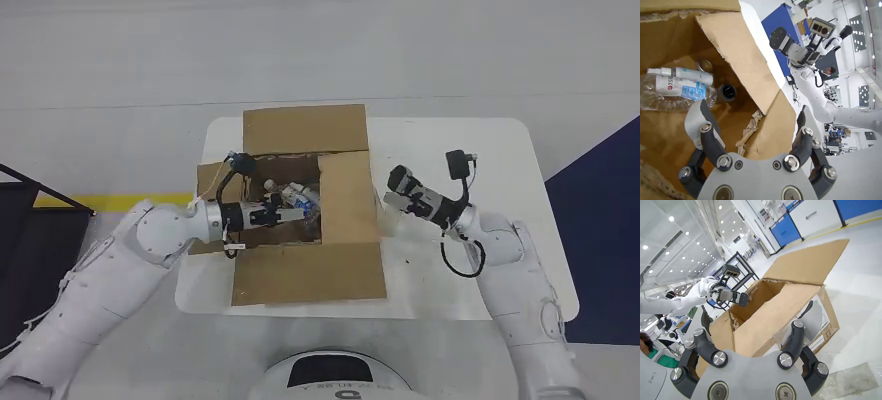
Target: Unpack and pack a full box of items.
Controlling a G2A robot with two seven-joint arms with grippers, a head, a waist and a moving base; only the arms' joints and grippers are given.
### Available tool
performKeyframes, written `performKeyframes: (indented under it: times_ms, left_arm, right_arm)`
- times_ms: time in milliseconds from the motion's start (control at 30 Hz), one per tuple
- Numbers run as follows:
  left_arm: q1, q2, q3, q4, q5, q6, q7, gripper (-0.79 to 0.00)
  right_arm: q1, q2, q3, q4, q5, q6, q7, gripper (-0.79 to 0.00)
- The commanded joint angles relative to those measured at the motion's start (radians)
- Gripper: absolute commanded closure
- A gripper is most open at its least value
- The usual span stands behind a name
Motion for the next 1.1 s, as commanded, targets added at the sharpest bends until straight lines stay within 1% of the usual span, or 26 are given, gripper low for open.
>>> performKeyframes:
  times_ms: [0, 133, 233, 367, 467, 567, 667, 767, 867, 967, 1067]
  left_arm:
    - [-0.039, -0.021, 0.045, 0.044, -0.009, -0.014, 0.013, -0.785]
    - [-0.112, -0.065, 0.127, 0.100, 0.000, -0.018, 0.031, -0.785]
    - [-0.162, -0.098, 0.181, 0.128, 0.011, -0.004, 0.053, -0.785]
    - [-0.210, -0.134, 0.220, 0.157, -0.011, -0.009, 0.075, -0.785]
    - [-0.226, -0.148, 0.214, 0.157, -0.054, -0.041, 0.089, -0.785]
    - [-0.228, -0.149, 0.190, 0.132, -0.059, -0.060, 0.099, -0.785]
    - [-0.239, -0.148, 0.168, 0.072, -0.025, -0.029, 0.082, -0.785]
    - [-0.265, -0.155, 0.173, -0.003, 0.015, 0.044, 0.057, -0.785]
    - [-0.307, -0.176, 0.215, -0.044, 0.059, 0.122, 0.043, -0.785]
    - [-0.357, -0.213, 0.278, -0.038, 0.065, 0.170, 0.049, -0.785]
    - [-0.411, -0.258, 0.348, 0.007, 0.056, 0.197, 0.061, -0.785]
  right_arm:
    - [0.037, -0.001, -0.040, 0.049, 0.034, -0.006, 0.045, -0.785]
    - [0.104, -0.005, -0.114, 0.140, 0.106, -0.036, 0.112, -0.785]
    - [0.143, -0.007, -0.148, 0.201, 0.141, -0.057, 0.127, -0.785]
    - [0.163, -0.006, -0.176, 0.250, 0.197, -0.100, 0.131, -0.785]
    - [0.168, 0.002, -0.184, 0.273, 0.217, -0.110, 0.121, -0.785]
    - [0.169, 0.011, -0.190, 0.286, 0.242, -0.122, 0.109, -0.785]
    - [0.159, 0.026, -0.182, 0.292, 0.275, -0.141, 0.090, -0.785]
    - [0.117, 0.047, -0.129, 0.257, 0.335, -0.141, 0.090, -0.785]
    - [0.033, 0.074, -0.042, 0.182, 0.393, -0.141, 0.090, -0.785]
    - [-0.074, 0.101, 0.060, 0.099, 0.453, -0.141, 0.090, -0.785]
    - [-0.177, 0.120, 0.156, 0.021, 0.529, -0.141, 0.090, -0.785]
